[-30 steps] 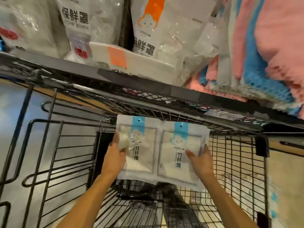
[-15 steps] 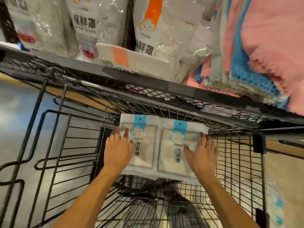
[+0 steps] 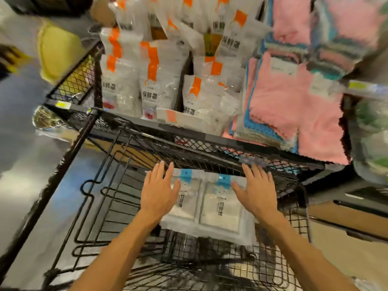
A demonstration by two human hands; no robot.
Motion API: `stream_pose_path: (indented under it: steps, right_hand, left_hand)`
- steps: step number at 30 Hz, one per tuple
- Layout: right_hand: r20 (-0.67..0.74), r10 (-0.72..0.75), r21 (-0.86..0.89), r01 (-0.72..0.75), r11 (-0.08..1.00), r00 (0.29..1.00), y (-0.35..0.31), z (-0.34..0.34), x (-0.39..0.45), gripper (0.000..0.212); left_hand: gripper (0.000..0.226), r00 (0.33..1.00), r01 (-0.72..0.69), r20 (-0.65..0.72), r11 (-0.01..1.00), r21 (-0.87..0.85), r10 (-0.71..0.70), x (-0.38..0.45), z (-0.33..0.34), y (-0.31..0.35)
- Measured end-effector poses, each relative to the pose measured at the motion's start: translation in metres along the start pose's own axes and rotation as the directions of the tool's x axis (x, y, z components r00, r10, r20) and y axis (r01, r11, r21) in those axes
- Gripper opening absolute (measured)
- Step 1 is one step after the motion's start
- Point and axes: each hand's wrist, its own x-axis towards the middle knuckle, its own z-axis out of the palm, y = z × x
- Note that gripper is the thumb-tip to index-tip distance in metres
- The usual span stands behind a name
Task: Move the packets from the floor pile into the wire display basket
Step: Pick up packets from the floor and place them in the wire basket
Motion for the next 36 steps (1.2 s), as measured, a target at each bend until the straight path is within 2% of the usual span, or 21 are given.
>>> stream_pose_path:
  steps: [4, 9, 17, 25, 31, 34, 36]
  right_hand:
    - [-0.064, -0.046, -0.001, 0.046, 0.999, 0.997, 0.002, -0.051, -0.016, 0.074]
    - [-0.109, -0.019, 0.045, 0.024, 0.999, 0.994, 0.012, -0.109, -0.048, 0.08]
    - [-0.262, 0.128, 0.099, -0.105, 0.989, 0.956, 0.026, -0.15, -0.134, 0.077]
    - [-0.33, 0.381, 0.142, -0.354, 0.924, 0.864, 0.04, -0.162, -0.259, 0.081]
    - [-0.379, 0.577, 0.249, -0.521, 0.817, 0.724, 0.074, -0.167, -0.377, 0.081]
    - [-0.386, 0.661, 0.29, -0.596, 0.749, 0.643, 0.096, -0.166, -0.431, 0.088]
    - [-0.394, 0.701, 0.314, -0.629, 0.711, 0.595, 0.113, -0.164, -0.464, 0.092]
  left_hand:
    - [0.066, 0.995, -0.037, -0.092, 0.999, 0.008, 0.037, -0.021, -0.049, 0.021]
    - [0.063, 0.975, -0.119, -0.191, 0.993, -0.013, 0.115, -0.044, -0.101, 0.056]
    - [0.065, 0.921, -0.341, -0.185, 0.939, 0.044, 0.343, -0.071, -0.139, 0.088]
    - [0.063, 0.772, -0.614, -0.177, 0.788, 0.039, 0.61, -0.128, -0.143, 0.128]
    - [0.066, 0.612, -0.786, -0.109, 0.618, 0.029, 0.784, -0.192, -0.132, 0.186]
    - [0.085, 0.526, -0.845, -0.12, 0.533, 0.033, 0.842, -0.23, -0.128, 0.22]
    - [0.09, 0.476, -0.875, -0.115, 0.483, 0.041, 0.872, -0.254, -0.124, 0.241]
